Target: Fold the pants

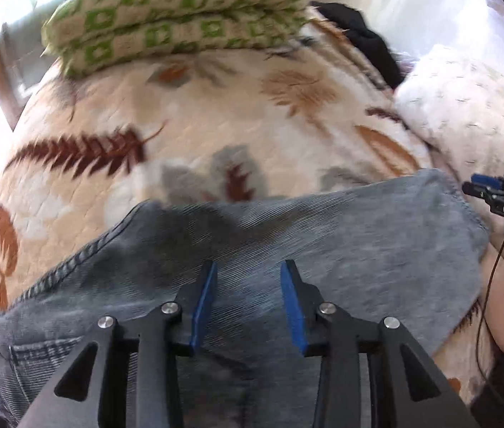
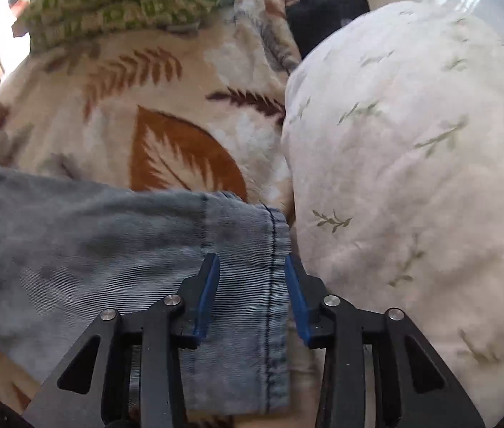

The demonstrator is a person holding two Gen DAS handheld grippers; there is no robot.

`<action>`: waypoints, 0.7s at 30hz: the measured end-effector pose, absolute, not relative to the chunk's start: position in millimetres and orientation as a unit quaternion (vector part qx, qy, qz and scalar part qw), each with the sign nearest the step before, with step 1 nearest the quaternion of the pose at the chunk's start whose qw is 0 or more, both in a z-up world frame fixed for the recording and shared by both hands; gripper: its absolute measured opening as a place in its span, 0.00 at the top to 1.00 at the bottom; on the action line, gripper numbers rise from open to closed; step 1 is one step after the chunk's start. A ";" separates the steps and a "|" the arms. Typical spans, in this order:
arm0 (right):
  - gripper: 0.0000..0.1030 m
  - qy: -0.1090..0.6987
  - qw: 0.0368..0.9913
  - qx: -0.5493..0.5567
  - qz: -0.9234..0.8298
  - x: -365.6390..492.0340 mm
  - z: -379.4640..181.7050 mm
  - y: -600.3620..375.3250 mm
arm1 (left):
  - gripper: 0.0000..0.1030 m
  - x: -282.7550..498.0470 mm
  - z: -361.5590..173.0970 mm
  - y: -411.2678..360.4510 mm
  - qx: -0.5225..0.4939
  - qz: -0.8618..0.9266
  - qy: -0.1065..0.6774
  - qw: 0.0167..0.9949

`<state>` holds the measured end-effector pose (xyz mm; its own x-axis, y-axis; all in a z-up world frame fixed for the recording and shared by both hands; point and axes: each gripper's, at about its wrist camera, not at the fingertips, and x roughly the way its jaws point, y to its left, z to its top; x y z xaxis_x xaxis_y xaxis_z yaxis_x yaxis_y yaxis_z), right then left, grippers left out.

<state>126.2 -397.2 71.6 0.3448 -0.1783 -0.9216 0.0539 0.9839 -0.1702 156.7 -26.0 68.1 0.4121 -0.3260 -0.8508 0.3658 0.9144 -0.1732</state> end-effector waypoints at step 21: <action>0.53 0.596 0.801 0.046 0.032 137.0 61.0 -346.3 | 0.70 182.3 56.1 26.4 -0.056 -0.189 0.522 0.830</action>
<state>137.0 -346.3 61.0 0.2864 0.1062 -0.9522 0.0033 0.9937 0.1118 182.3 26.4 56.1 0.3841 -0.3719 -0.8451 0.2556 0.9223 -0.2897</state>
